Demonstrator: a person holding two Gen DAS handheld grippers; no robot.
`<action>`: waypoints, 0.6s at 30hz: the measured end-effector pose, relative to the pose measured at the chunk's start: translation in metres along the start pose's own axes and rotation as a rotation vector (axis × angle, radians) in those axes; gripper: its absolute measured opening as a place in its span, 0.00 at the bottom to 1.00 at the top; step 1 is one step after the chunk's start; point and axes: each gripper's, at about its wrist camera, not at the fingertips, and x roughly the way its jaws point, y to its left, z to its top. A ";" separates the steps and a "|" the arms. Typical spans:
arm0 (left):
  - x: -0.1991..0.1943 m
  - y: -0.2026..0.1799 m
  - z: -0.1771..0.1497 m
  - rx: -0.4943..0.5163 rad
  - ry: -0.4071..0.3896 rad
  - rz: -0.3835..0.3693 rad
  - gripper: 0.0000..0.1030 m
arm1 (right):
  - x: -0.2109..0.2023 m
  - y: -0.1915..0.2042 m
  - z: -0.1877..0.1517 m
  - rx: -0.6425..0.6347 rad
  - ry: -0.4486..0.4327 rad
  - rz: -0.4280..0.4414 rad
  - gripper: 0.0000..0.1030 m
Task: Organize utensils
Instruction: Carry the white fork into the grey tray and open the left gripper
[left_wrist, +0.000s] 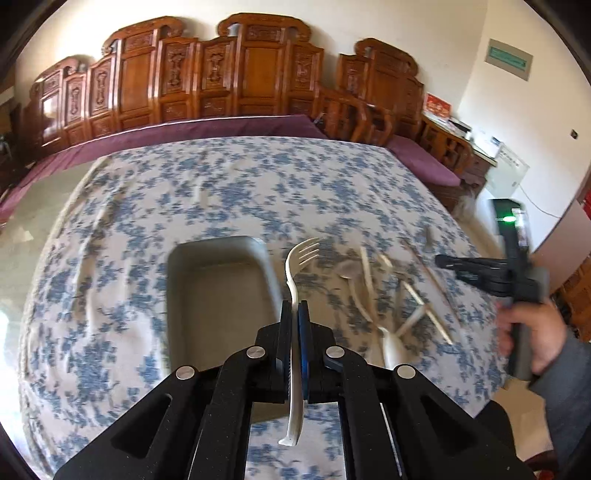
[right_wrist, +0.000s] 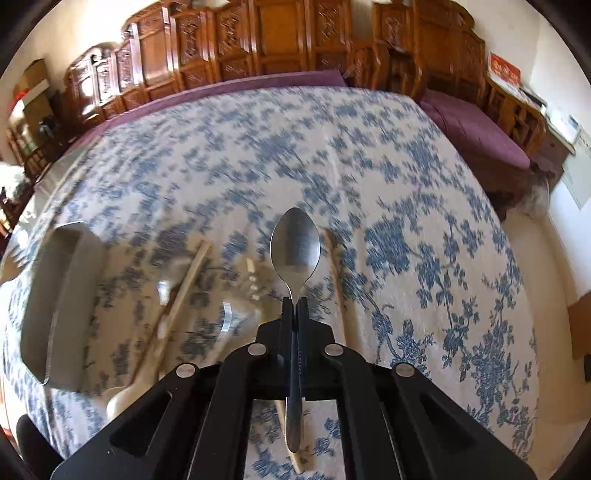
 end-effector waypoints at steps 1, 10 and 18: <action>0.001 0.003 0.000 -0.006 0.003 0.007 0.02 | -0.006 0.006 0.001 -0.016 -0.012 0.008 0.04; 0.042 0.043 -0.002 -0.050 0.085 0.096 0.02 | -0.036 0.056 0.009 -0.112 -0.059 0.109 0.04; 0.086 0.050 0.001 -0.046 0.163 0.132 0.02 | -0.039 0.092 0.006 -0.169 -0.064 0.179 0.04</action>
